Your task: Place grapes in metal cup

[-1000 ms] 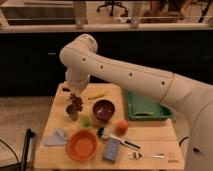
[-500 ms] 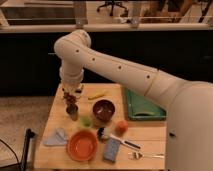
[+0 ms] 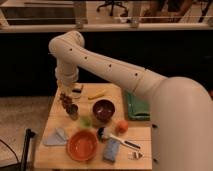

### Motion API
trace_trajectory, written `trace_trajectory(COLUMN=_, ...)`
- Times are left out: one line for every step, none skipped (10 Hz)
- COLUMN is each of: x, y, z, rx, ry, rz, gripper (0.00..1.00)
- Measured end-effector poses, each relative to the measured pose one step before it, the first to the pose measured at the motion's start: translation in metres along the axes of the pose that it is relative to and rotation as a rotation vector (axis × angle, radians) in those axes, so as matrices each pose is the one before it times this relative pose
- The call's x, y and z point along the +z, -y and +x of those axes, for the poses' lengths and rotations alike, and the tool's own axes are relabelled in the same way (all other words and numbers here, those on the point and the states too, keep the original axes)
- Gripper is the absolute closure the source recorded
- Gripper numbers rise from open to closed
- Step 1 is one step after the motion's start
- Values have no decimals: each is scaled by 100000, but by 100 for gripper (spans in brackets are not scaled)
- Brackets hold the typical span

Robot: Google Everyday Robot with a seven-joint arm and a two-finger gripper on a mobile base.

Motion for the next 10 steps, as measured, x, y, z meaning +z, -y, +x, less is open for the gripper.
trace_trajectory(x=124, y=298, z=4, rx=-251, ry=387, rz=-156, gripper=100)
trace_trajectory(x=144, y=229, z=-15, rx=-239, ry=285, rz=-213, gripper=100)
trace_trajectory(x=172, y=236, z=168, rx=73, ry=290, rz=-66, gripper=100)
trace_trajectory(x=207, y=-58, z=227, rx=241, ry=136, rz=-648, gripper=100)
trace_trajectory(x=196, y=-21, z=151, rx=150, ry=122, rz=-231, gripper=100)
trace_trajectory(x=340, y=-48, z=167, rx=88, ry=264, rz=-666, gripper=100)
trace_trajectory(x=324, y=-12, z=229, rx=217, ry=229, rz=-484, gripper=100)
trace_trajectory(x=257, y=-20, z=225, rx=201, ry=204, rz=-388, gripper=100)
trace_trajectory(x=513, y=5, z=223, rx=45, ry=524, rz=-512, gripper=100)
trace_trajectory(x=576, y=34, z=116, rx=-118, ry=739, rz=-559, gripper=100)
